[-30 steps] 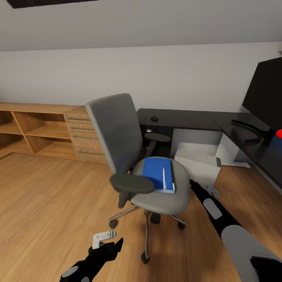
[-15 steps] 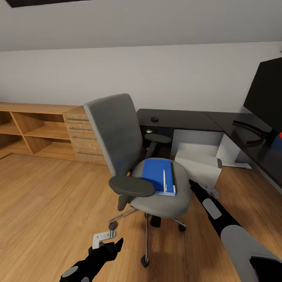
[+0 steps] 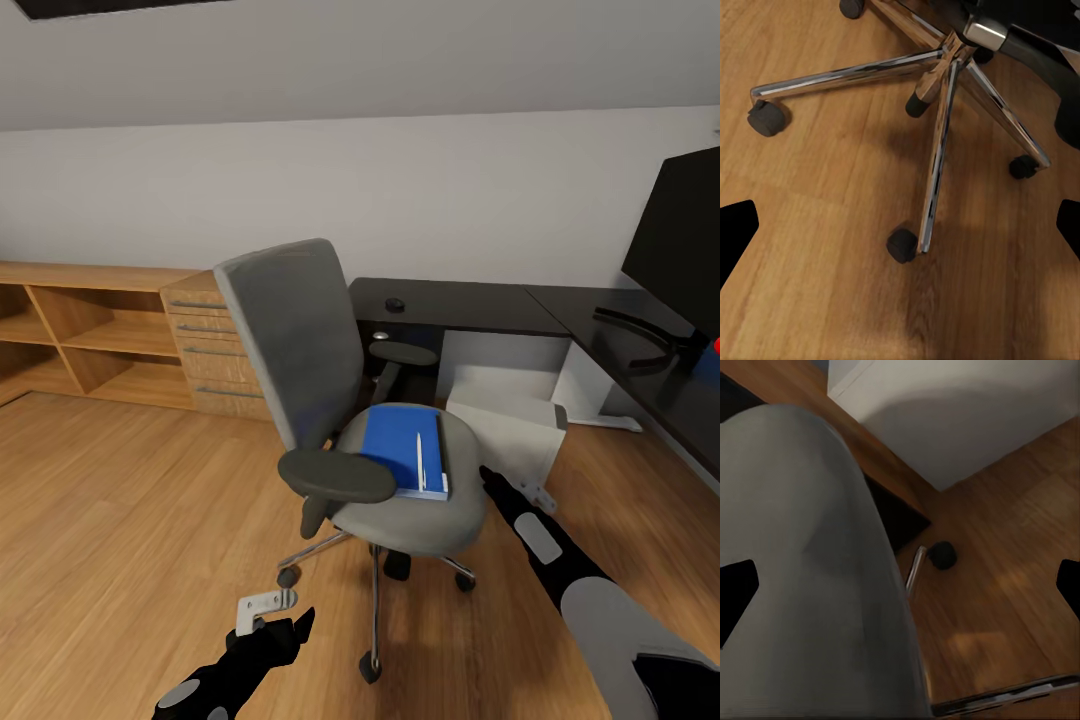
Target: In the bedroom, organize the workspace by keeping the computer under the desk, ensuring the monitor is on the desk, placing the keyboard on the desk next to the monitor, placing the mouse on the desk next to the keyboard, moving the folder from the swivel chair onto the desk next to the mouse, stacking the notebook on top of the folder with the pen on top of the notebook, and positioning the swivel chair next to the desk.
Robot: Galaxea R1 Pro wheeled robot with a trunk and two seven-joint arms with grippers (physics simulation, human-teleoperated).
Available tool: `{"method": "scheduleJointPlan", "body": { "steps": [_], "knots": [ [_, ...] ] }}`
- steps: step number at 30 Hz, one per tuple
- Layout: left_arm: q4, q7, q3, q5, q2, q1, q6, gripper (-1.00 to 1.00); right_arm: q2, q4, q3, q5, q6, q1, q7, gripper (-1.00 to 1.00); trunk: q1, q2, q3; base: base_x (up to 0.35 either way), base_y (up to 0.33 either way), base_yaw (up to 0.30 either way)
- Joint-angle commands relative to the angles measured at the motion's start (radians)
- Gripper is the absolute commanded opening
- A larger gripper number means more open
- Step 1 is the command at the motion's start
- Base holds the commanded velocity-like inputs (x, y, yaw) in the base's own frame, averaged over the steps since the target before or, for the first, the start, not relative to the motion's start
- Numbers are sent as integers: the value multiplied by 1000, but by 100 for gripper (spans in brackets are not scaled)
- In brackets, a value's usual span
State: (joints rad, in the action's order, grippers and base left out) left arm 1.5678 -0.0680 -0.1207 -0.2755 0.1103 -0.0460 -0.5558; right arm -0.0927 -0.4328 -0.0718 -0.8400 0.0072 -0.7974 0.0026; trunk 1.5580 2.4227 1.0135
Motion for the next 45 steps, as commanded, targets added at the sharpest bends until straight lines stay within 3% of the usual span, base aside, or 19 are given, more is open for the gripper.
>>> {"method": "scheduleJointPlan", "body": {
  "steps": [1, 22, 34, 45],
  "knots": [
    [1, -7, 0, -10, 0, 0, -4, 100, 1, 0, -1, -10, 1, 0, 0, 100, 0, 0, 1, 0, 0, 0],
    [-3, -9, -2, -10, 2, 0, -4, 100, 17, 6, 0, -10, -4, 0, 2, 100, 0, 0, 1, 1, 0, 218],
    [-4, -8, -2, -10, 2, 0, -4, 100, 21, 6, 1, -8, -4, 0, 3, 100, 0, 0, 1, 280, 0, 278],
    [-17, -9, -4, -8, 3, 0, -5, 100, 28, 6, 1, -7, -5, 0, 2, 100, 0, 0, 1, 33, 0, 209]
  ]
}}
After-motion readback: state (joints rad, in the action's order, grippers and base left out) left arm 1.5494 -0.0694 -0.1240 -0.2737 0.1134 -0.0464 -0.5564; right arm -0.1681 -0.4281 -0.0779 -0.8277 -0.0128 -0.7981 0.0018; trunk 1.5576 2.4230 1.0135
